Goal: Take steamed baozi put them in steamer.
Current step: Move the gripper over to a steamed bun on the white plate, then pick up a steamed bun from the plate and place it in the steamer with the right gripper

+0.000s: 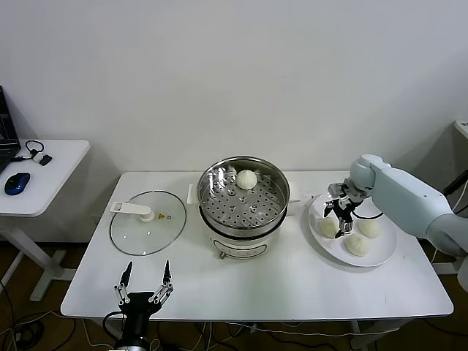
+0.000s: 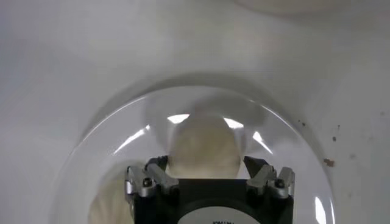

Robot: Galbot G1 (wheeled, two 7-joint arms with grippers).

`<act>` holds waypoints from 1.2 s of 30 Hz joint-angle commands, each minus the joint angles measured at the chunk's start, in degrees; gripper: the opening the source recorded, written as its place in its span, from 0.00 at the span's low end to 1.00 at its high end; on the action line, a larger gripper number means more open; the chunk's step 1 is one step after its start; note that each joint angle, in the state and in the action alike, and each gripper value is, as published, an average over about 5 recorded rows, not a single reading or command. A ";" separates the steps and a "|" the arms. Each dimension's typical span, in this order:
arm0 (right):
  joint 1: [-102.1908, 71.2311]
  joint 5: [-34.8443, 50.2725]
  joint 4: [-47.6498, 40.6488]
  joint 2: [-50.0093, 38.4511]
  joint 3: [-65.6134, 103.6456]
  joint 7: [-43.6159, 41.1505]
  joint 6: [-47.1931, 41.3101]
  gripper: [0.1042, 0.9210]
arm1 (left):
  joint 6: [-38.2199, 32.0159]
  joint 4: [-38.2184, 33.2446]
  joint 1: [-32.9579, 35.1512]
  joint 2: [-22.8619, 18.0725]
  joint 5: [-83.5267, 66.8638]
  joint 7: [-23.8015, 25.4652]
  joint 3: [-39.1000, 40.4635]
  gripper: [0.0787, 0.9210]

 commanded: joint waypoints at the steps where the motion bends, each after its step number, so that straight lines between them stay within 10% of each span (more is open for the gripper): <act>1: -0.42 -0.55 -0.28 0.26 0.81 -0.28 0.06 0.84 | 0.03 -0.02 0.00 -0.04 -0.04 0.01 -0.05 0.88; 8: -0.39 -0.21 0.49 -0.36 0.72 -0.87 -0.04 0.67 | 0.10 -0.06 -0.05 -0.03 -0.51 0.02 -0.34 0.88; 36: 28.25 27.22 9.32 -4.47 -15.95 -4.86 -4.48 0.66 | 0.11 0.40 -0.78 -0.54 0.42 -0.19 0.16 0.88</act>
